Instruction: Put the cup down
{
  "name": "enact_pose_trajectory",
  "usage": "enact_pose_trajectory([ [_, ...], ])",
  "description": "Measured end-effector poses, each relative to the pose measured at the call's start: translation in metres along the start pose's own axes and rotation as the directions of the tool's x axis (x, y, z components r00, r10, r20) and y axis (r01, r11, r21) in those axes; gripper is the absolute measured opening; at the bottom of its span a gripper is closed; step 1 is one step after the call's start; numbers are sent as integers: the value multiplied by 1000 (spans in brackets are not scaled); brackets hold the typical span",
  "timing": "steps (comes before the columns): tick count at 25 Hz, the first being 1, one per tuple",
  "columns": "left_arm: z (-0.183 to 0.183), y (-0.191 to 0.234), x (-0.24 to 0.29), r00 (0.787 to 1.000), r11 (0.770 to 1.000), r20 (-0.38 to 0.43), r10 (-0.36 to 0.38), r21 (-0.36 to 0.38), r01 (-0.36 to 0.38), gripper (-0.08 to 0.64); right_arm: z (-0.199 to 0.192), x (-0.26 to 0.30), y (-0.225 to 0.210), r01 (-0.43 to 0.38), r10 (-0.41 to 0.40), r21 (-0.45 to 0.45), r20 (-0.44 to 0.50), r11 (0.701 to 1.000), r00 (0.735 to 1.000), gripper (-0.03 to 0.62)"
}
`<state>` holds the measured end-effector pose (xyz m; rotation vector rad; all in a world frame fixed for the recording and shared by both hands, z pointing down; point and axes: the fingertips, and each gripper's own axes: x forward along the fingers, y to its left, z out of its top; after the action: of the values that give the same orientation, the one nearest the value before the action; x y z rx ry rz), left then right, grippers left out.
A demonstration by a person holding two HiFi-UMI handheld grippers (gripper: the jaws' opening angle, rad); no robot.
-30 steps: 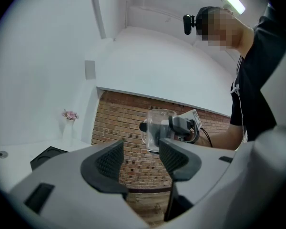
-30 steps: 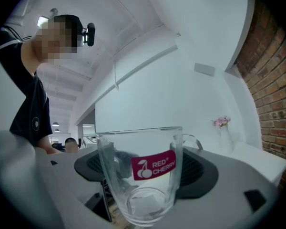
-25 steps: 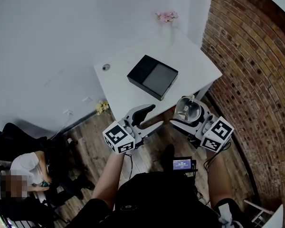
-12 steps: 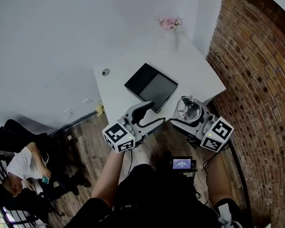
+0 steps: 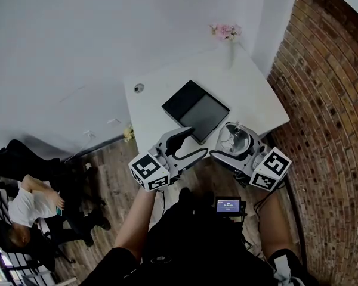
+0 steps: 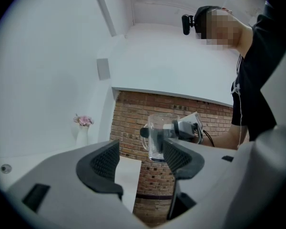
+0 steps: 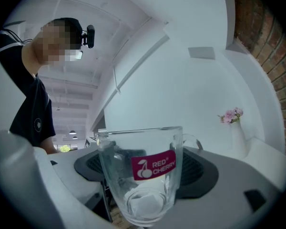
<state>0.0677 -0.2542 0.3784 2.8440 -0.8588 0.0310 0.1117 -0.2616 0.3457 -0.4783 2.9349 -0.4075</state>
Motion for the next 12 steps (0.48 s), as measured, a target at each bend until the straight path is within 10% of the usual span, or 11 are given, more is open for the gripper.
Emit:
enact_pose_trajectory([
  [12,1,12,-6,999,999,-9,-39,13,39,279,-2,17,1,32,-33,-23,-27,999,999,405],
])
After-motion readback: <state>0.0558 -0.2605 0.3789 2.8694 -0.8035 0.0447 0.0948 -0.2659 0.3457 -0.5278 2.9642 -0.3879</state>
